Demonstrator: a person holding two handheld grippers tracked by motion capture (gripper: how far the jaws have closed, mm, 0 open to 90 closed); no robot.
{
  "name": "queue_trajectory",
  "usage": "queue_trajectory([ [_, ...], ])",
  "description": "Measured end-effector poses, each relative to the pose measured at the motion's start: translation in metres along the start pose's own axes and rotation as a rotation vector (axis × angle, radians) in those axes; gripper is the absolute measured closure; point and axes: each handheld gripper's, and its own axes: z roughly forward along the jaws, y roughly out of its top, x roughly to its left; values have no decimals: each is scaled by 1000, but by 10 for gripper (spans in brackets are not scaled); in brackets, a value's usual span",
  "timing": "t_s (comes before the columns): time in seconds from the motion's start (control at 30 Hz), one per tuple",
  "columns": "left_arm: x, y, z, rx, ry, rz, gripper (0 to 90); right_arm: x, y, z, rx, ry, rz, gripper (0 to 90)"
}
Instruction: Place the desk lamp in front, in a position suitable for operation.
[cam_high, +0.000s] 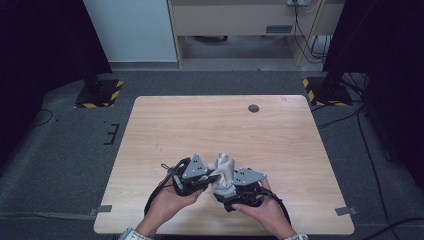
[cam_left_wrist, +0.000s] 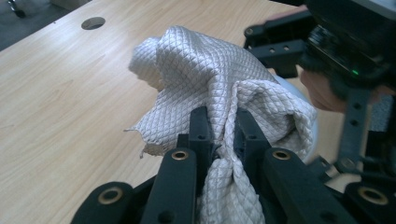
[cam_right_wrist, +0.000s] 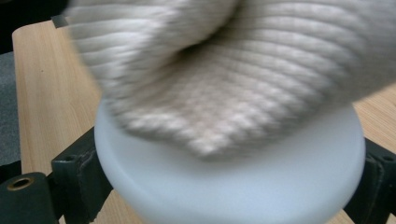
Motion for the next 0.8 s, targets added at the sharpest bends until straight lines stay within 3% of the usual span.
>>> queue_trajectory([
  [0.23, -14, -2, -2, -12, -70, 10, 792, -1, 1, 1, 5, -9, 4, 88],
  [0.37, -20, 3, 6, -16, -81, 20, 792, -1, 1, 1, 4, -11, 1, 88],
  [0.57, -16, 12, 20, -16, -63, 19, 791, -1, 1, 1, 1, -10, -2, 88],
  [0.8, -9, 15, 22, 0, -14, 26, 791, -1, 0, 0, 1, -12, 2, 88],
])
